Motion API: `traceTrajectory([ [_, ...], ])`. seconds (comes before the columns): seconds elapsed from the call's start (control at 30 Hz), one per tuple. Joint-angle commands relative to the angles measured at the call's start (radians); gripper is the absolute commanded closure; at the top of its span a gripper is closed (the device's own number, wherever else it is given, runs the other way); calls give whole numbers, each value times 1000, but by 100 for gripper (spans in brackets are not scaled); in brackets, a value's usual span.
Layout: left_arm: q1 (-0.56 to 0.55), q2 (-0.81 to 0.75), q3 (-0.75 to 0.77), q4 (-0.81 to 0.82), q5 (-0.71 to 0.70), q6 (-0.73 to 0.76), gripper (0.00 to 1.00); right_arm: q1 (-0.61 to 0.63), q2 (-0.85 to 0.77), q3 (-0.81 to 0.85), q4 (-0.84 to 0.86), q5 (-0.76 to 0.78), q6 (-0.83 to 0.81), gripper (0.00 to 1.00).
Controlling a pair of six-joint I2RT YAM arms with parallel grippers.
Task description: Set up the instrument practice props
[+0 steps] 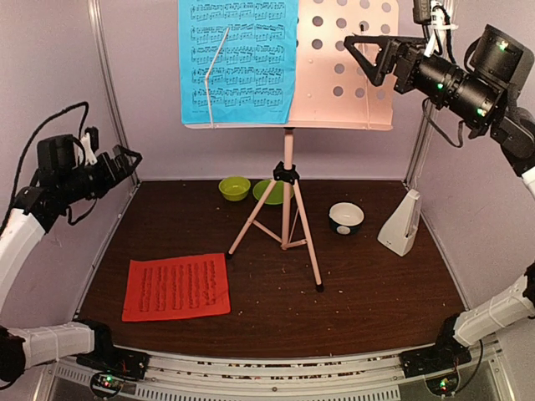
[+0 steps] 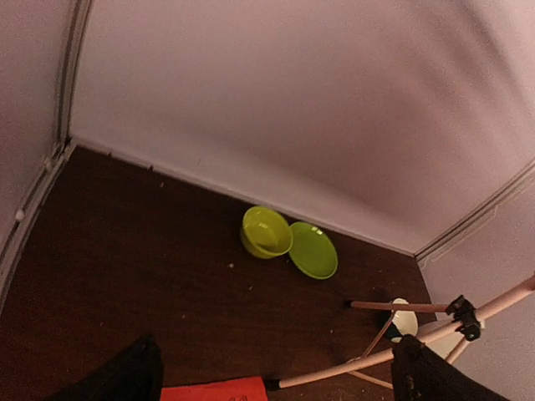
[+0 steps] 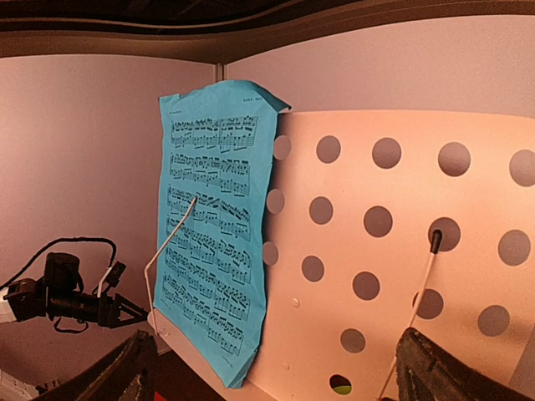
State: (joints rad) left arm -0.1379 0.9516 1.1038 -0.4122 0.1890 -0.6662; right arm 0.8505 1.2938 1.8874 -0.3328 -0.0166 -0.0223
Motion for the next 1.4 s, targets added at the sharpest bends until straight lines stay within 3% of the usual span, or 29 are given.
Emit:
traceTrajectory([
  [0.0,178,12,-151,-75,218,-157,2,-5,-58,-82,-90,35,82,0],
  [0.17,300,43,-251,-138,169,-89,2,-5,-172,-245,-64,61,132,0],
  [0.33,422,147,-336,-92,244,-29,2,-5,-248,-353,-64,68,170,0],
  [0.8,512,442,-375,-35,312,179,5,-5,-301,-490,-25,7,272,0],
  [1.0,512,559,-399,16,371,216,17,-5,-274,-483,-17,0,272,0],
  [1.37,513,646,-443,102,517,265,58,-7,-232,-446,-20,-7,261,0],
])
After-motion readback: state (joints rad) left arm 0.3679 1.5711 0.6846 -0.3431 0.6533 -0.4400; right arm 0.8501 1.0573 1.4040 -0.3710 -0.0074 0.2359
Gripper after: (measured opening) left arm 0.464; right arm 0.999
